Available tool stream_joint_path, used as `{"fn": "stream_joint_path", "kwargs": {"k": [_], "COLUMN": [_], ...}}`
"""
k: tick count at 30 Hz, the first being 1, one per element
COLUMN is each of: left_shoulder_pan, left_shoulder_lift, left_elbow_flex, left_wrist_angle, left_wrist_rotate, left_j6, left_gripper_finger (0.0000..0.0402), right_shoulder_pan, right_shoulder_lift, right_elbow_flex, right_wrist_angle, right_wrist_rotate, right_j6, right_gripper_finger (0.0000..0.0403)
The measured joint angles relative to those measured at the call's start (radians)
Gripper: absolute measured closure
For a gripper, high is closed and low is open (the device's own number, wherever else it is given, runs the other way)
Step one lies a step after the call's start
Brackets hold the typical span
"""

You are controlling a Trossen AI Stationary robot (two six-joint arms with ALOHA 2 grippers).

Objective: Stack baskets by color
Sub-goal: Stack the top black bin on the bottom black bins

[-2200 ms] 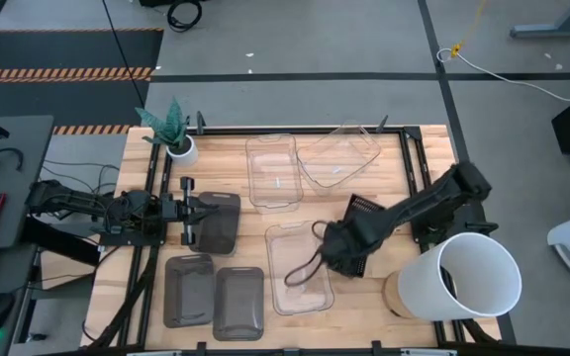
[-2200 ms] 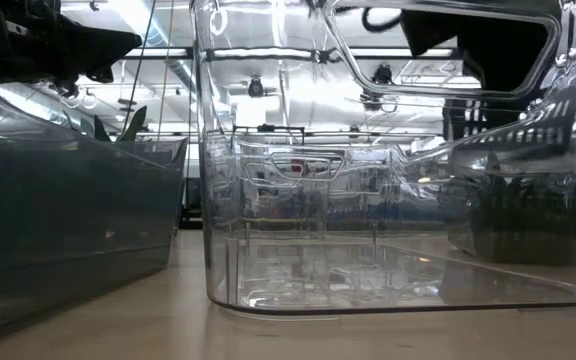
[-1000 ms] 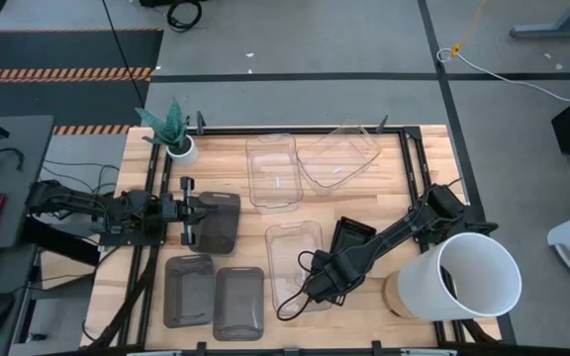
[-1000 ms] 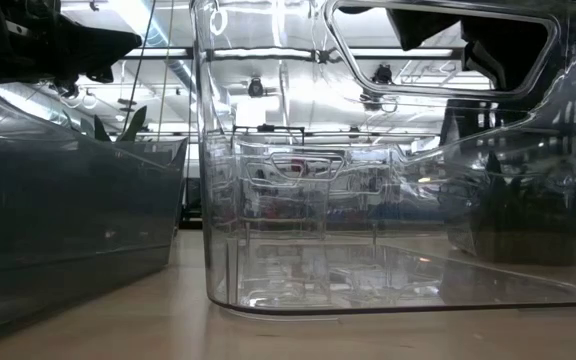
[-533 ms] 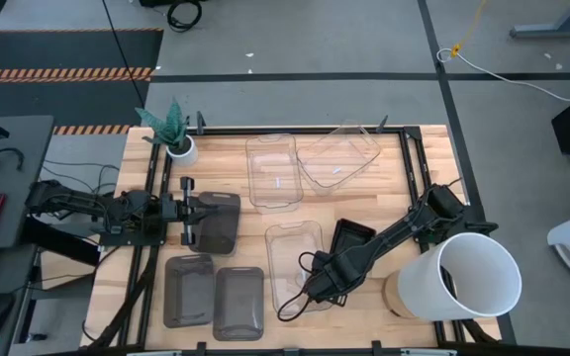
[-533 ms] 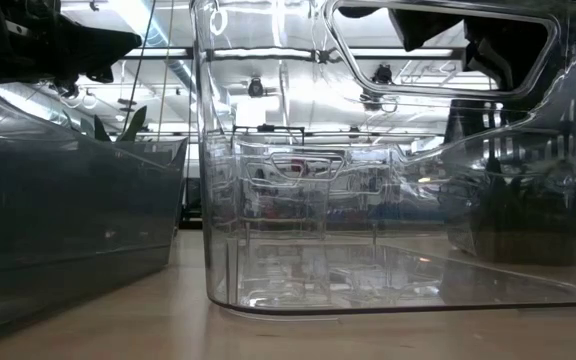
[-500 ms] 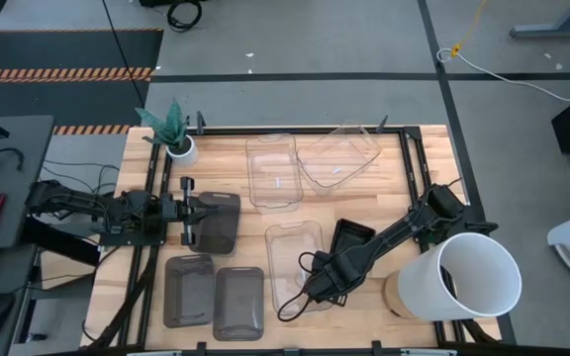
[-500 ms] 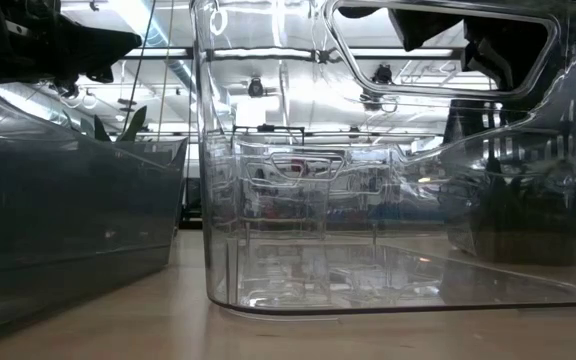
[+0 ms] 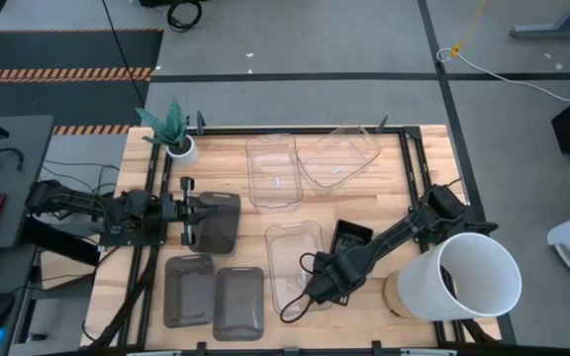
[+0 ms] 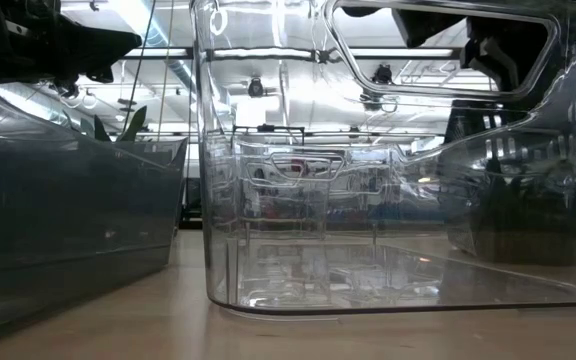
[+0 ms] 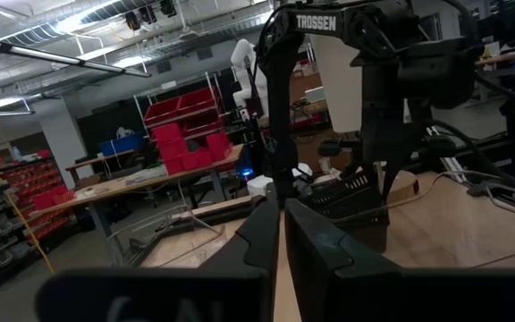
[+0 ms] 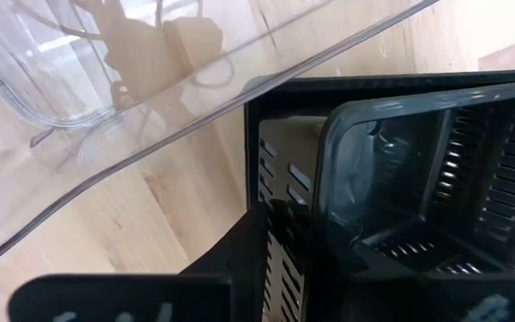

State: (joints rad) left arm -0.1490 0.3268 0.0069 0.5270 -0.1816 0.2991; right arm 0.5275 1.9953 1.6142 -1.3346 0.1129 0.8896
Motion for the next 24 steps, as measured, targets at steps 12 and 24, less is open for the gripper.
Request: {"fn": "stream_joint_path", "kwargs": {"k": [12,24], "left_shoulder_pan": [0.0,0.0], "left_shoulder_lift": [0.0,0.0], "left_elbow_flex": [0.0,0.0], "left_wrist_angle": [0.0,0.0], "left_wrist_rotate": [0.0,0.0], "left_j6": [0.0,0.0], "left_gripper_finger": [0.0373,0.0368], "right_shoulder_pan": [0.021,0.021], "right_shoulder_lift": [0.0,0.0], "right_elbow_flex": [0.0,-0.104], "right_wrist_angle": [-0.017,0.051], "right_wrist_rotate": [0.062,0.023], "right_j6": [0.049,0.043], "right_gripper_finger": [0.0344,0.0354]}}
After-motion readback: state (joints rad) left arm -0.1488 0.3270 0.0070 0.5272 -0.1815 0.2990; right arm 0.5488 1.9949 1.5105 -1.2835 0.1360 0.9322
